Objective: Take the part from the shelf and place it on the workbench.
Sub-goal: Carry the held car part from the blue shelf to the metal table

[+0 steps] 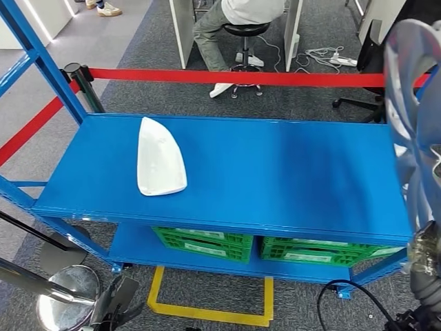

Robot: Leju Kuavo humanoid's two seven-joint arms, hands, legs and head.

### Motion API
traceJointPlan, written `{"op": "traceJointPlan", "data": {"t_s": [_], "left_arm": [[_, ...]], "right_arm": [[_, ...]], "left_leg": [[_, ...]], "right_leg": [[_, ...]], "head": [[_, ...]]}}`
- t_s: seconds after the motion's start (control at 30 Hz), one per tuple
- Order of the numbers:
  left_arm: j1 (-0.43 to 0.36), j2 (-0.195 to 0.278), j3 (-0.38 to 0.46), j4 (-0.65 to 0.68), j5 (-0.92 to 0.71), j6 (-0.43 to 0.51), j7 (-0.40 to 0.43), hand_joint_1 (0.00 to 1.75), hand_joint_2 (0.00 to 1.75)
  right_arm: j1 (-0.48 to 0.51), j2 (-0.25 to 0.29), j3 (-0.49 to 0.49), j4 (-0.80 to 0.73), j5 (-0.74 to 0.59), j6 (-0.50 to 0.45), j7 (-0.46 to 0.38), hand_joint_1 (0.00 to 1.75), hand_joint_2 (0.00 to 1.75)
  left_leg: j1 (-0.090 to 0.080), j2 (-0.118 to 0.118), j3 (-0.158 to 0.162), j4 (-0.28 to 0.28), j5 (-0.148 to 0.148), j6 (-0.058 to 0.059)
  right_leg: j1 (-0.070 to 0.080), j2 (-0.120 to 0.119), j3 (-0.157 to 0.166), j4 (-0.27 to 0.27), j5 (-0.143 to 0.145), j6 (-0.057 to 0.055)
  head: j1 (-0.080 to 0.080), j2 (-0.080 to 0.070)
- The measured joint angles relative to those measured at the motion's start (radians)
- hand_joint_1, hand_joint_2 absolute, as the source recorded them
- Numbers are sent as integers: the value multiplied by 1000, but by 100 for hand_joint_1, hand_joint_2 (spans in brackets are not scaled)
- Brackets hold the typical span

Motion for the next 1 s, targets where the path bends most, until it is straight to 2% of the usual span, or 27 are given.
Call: {"op": "traceJointPlan", "data": {"t_s": [0.03, 0.07, 0.13, 0.17, 0.27, 0.3, 0.33, 0.4, 0.43, 0.47, 0.5, 0.53, 0.6, 0.63, 0.67, 0.73, 0.8, 0.87, 0.93, 0.97, 1.0], "left_arm": [[0, 0, 0, 0, 1, 0, 0, 0, 175], [0, -1, 1, 0, 3, 1, 0, 0, 175], [0, -1, 2, 0, 5, 3, 1, 0, 175], [-1, -1, 3, 0, 6, 3, 1, 0, 175], [1, -3, 4, 0, 6, 4, 1, 0, 175], [1, -4, 6, 0, 6, 4, 1, 0, 175], [1, -5, 8, 0, 6, 5, 1, 0, 175], [1, -7, 11, 0, 6, 6, 1, 0, 175], [1, -8, 12, 0, 6, 6, 2, 0, 175], [2, -10, 13, 0, 5, 6, 3, 0, 175], [2, -10, 13, 0, 5, 7, 5, 0, 175], [2, -11, 14, 0, 5, 8, 7, 0, 175], [1, -13, 14, 0, 3, 12, 10, 0, 175], [1, -13, 14, 0, 1, 13, 10, 0, 175], [1, -13, 14, 0, -1, 14, 11, 0, 175], [0, -14, 14, 0, -4, 15, 12, 0, 175], [-1, -13, 14, 0, -5, 15, 12, 0, 175], [-2, -13, 14, 0, -5, 16, 12, 0, 175], [-2, -13, 14, 0, -6, 16, 12, 0, 175], [-2, -13, 14, 0, -6, 16, 13, 0, 175], [-2, -13, 14, 0, -6, 16, 14, 0, 175]], "right_arm": [[2, 2, -1, 0, 4, 0, 9, 175, 175], [2, 2, -1, 0, 6, 0, 19, 175, 175], [2, 2, 0, 1, 4, 1, 39, 175, 175], [3, 2, 1, 1, 3, 1, 47, 175, 175], [6, 2, 2, 2, -1, 1, 56, 175, 175], [6, 2, 2, 1, -3, 0, 53, 175, 175], [7, 2, 1, 0, -8, 0, 46, 175, 175], [7, 2, -1, -2, -21, 0, 27, 175, 175], [9, 2, -4, -3, -28, 0, 19, 175, 175], [11, 2, -8, -4, -34, 0, 11, 175, 175], [13, 2, -13, -5, -38, 0, 2, 175, 175], [15, 2, -18, -7, -41, 0, -7, 175, 175], [15, 2, -24, -13, -49, 0, -23, 175, 175], [14, 2, -25, -16, -55, 0, -29, 175, 175], [13, 2, -26, -19, -63, 0, -34, 175, 175], [13, 2, -27, -22, -75, 0, -43, 175, 175], [12, 2, -28, -25, -80, 0, -47, 175, 175], [11, 2, -29, -27, -82, 0, -49, 175, 175], [11, 2, -30, -28, -82, 0, -51, 175, 175], [11, 2, -30, -28, -80, 0, -51, 175, 175], [12, 2, -30, -28, -78, 0, -52, 175, 175]], "left_leg": [[-2, 0, 15, -39, 33, 6], [-5, 0, 44, -104, 74, 15], [-13, 0, 97, -225, 126, 32], [-16, 0, 109, -257, 132, 37], [-16, 0, 114, -282, 133, 36], [-14, 0, 116, -290, 138, 37], [-11, 0, 118, -297, 143, 39], [-9, 0, 120, -301, 146, 42], [-10, 1, 119, -301, 146, 43], [-11, 1, 120, -301, 146, 43], [-11, 1, 120, -300, 146, 43], [-11, 0, 121, -300, 146, 42], [-12, -1, 123, -298, 144, 39], [-14, -2, 122, -295, 142, 36], [-16, -2, 121, -293, 142, 32], [-17, -1, 117, -291, 143, 23], [-15, -1, 115, -284, 134, 13], [-13, -1, 89, -221, 91, 2], [-9, 0, 30, -89, 26, -6], [-7, 0, 4, -32, 7, -8], [-6, 0, -9, -5, 7, -9]], "right_leg": [[2, 2, 2, 0, 0, 0], [3, 4, 3, 0, 0, 0], [6, 6, 4, 0, 0, 3], [6, 6, 2, 0, 1, 6], [5, 4, -4, -5, 5, 22], [5, 4, -9, 3, -4, 27], [6, 3, -21, 29, -22, 31], [5, 1, -71, 139, -81, 37], [5, 1, -101, 203, -108, 40], [5, 1, -121, 247, -120, 42], [5, 1, -125, 257, -114, 43], [5, 1, -108, 225, -88, 43], [5, -2, -37, 89, -25, 38], [7, -2, -4, 28, -7, 34], [8, -2, 15, -8, 0, 31], [11, 0, 23, -22, -1, 22], [8, 0, 24, -25, 2, 11], [3, -3, 26, -28, 4, 1], [3, -5, 26, -28, 4, -3], [3, -5, 26, -28, 4, -4], [3, -4, 26, -28, 4, -4]], "head": [[0, 0], [0, 0], [0, 0], [0, 0], [-4, 0], [-2, 0], [0, 0], [2, 0], [3, 0], [2, 0], [3, 0], [3, 0], [3, 0], [2, 0], [2, 0], [1, 0], [0, 0], [-5, 0], [-9, 0], [-9, 0], [-9, 0]]}}
